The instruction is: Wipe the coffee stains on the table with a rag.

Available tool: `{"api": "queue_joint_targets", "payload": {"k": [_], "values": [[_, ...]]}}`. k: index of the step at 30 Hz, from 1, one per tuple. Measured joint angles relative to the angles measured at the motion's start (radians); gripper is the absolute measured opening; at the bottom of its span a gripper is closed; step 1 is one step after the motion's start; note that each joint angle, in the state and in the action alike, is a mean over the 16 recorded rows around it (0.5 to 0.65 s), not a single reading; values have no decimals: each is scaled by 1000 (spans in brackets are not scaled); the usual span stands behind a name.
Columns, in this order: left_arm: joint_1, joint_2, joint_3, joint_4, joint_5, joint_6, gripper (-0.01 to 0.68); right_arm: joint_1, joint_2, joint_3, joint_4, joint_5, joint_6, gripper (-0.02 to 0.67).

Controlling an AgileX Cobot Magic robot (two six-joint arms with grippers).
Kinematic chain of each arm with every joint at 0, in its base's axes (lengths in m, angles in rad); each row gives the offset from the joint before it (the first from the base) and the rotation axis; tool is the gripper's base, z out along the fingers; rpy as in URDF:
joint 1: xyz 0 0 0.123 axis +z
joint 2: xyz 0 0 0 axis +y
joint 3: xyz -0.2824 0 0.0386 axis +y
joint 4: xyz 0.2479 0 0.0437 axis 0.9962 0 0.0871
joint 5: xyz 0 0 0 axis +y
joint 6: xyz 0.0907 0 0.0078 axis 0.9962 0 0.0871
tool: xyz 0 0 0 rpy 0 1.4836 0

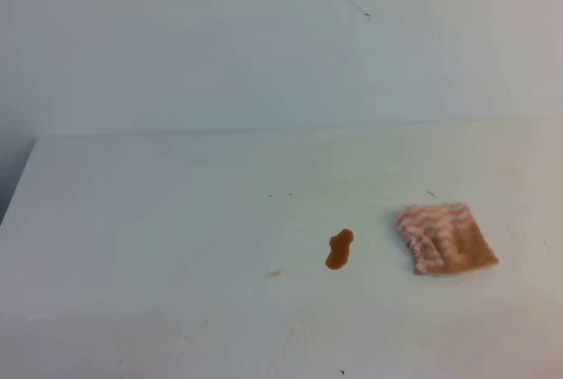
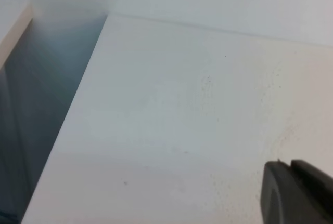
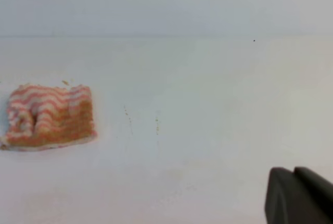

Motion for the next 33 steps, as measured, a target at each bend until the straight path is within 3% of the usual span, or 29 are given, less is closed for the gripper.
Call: {"api": "queue_joint_targets", "payload": {"k": [33], "values": [[0,0,0,0,-2,0,0,0,1,0,-20,-45,-2,-4]]}}
